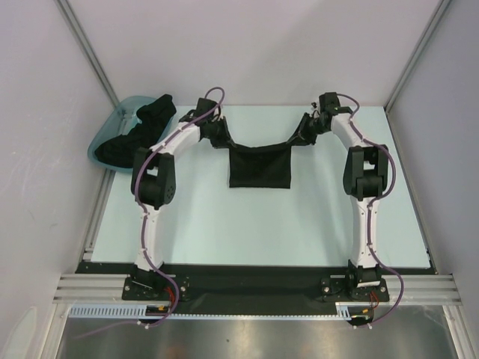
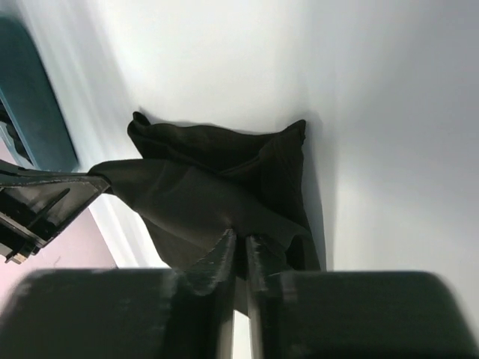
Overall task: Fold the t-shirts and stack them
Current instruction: Fold the tshirt
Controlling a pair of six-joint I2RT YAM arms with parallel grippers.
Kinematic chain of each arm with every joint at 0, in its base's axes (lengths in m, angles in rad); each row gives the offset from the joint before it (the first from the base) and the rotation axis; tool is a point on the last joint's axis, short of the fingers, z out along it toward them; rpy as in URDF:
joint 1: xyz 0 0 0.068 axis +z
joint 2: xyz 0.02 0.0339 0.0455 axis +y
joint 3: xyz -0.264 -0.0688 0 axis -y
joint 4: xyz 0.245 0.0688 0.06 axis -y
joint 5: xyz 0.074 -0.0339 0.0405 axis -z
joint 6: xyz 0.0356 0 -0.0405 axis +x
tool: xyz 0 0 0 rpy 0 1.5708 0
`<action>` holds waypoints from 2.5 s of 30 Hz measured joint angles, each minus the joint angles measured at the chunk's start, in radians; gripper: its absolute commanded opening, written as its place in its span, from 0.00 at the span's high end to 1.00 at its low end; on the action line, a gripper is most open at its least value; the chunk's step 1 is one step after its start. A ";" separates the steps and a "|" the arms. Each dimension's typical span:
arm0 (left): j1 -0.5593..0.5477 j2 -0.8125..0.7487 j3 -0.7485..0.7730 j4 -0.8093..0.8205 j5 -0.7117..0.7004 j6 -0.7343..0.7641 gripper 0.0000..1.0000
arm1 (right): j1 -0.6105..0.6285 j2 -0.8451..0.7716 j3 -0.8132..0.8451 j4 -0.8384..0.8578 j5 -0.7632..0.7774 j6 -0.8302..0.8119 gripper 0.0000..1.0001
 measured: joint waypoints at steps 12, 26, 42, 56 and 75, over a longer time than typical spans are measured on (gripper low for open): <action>0.055 0.107 0.169 -0.006 -0.114 -0.022 0.44 | -0.056 0.240 0.381 -0.071 0.012 -0.010 0.46; -0.014 -0.209 -0.286 0.360 0.114 -0.075 0.64 | 0.029 -0.039 0.082 -0.007 -0.005 -0.056 0.81; 0.045 0.113 -0.273 0.696 0.207 -0.325 0.70 | -0.004 0.145 -0.067 0.375 -0.124 0.083 0.93; 0.098 -0.077 -0.352 0.533 0.206 -0.170 0.66 | -0.072 0.126 -0.028 0.270 -0.074 0.045 0.76; -0.002 -0.296 -0.840 0.794 0.304 -0.316 0.68 | 0.132 -0.232 -0.615 0.458 -0.172 0.131 1.00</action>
